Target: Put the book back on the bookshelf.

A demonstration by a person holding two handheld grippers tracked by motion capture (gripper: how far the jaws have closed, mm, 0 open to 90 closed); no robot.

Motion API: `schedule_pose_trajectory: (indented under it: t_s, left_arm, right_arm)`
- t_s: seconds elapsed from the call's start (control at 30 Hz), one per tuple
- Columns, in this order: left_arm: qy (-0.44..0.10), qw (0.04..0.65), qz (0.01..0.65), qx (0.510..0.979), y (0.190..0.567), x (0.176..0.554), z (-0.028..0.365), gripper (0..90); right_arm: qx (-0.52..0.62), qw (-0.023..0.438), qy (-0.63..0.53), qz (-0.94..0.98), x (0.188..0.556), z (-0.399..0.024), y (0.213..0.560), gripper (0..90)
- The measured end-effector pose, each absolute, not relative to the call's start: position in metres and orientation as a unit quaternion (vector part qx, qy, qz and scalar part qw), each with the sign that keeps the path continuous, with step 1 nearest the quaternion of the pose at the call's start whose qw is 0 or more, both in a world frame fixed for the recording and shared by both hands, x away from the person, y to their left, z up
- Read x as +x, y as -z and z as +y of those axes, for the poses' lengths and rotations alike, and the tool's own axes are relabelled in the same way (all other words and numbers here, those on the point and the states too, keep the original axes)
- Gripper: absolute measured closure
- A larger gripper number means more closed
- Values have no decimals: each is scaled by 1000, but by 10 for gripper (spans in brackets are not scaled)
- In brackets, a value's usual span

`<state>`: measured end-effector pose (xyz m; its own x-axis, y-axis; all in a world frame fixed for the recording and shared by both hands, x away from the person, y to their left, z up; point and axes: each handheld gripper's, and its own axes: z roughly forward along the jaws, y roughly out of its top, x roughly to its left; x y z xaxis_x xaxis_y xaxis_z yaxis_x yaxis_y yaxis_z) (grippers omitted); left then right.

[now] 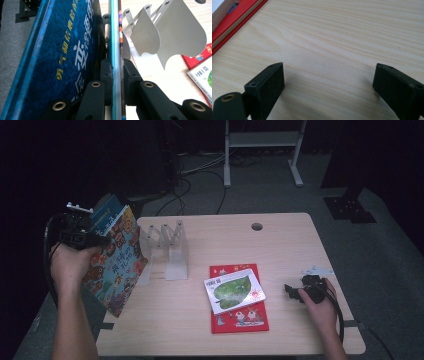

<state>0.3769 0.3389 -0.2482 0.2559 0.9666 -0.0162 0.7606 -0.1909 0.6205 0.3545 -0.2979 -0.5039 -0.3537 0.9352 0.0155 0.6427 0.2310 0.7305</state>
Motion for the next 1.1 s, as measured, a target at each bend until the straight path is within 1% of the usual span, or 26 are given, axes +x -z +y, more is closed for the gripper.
schedule_pose_trajectory:
  t_s: [0.27,0.33,0.53,0.6,0.67,0.77,1.1]
  left_arm:
    - [-198,271,575,746,248,374,343,798]
    - [-203,270,574,746,244,371,345,773]
    - [-202,276,570,747,229,367,352,778]
    - [-207,274,570,746,223,364,355,786]
    - [-196,288,563,749,218,363,357,852]
    - [-201,281,559,754,216,362,358,898]
    - [-189,294,521,779,220,359,343,898]
  right_arm:
    - [524,221,-331,753,354,-298,504,93]
    - [524,221,-331,753,354,-298,504,93]
    - [524,221,-331,753,354,-298,504,93]
    - [523,221,-331,753,354,-298,504,93]
    - [523,221,-331,753,354,-298,504,93]
    - [523,221,-331,753,354,-298,504,93]
    - [524,221,-331,753,354,-298,504,93]
